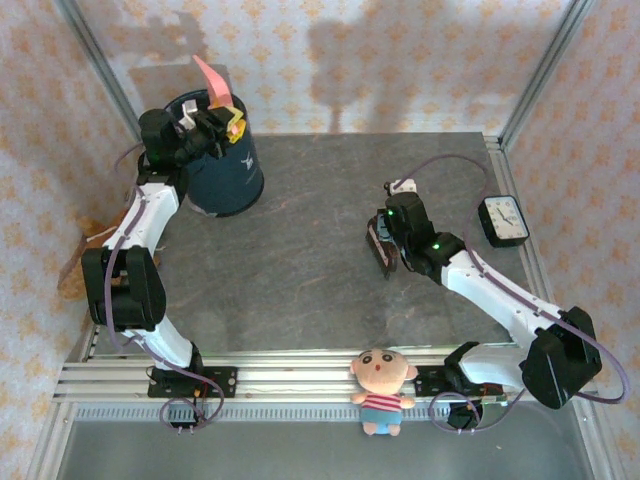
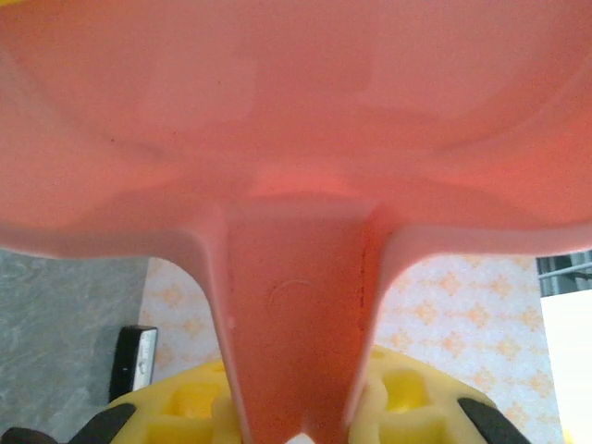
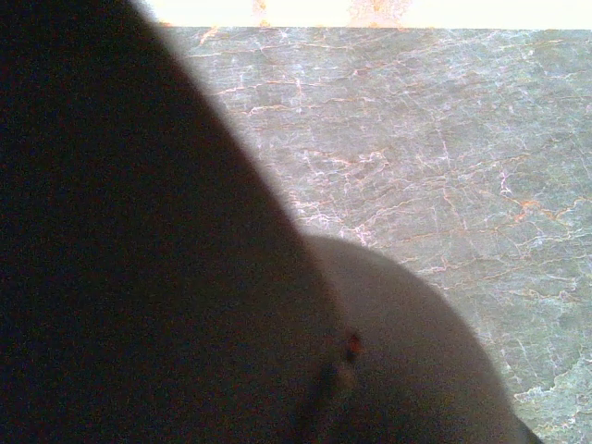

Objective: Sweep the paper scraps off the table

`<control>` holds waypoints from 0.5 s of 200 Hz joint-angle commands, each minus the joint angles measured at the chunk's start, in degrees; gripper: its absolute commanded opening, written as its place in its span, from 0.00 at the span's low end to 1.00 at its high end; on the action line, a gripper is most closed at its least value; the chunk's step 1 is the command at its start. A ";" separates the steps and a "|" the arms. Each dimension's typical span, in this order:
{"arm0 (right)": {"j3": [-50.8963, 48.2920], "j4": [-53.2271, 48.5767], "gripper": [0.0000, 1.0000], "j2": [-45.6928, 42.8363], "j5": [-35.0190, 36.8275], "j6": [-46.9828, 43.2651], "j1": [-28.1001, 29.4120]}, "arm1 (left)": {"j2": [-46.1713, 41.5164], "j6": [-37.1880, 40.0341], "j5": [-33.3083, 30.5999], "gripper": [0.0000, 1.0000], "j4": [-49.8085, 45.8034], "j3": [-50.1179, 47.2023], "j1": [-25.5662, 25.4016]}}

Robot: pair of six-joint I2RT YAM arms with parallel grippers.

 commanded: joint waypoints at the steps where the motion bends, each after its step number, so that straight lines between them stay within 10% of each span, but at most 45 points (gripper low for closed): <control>1: 1.80 0.56 0.00 -0.04 0.67 1.05 -0.54 | -2.69 -5.69 -1.12 0.00 9.60 -1.81 0.48; 100: 1.61 0.75 0.00 0.36 0.43 1.20 -0.54 | -2.35 -24.36 -6.21 0.00 29.46 -9.13 0.42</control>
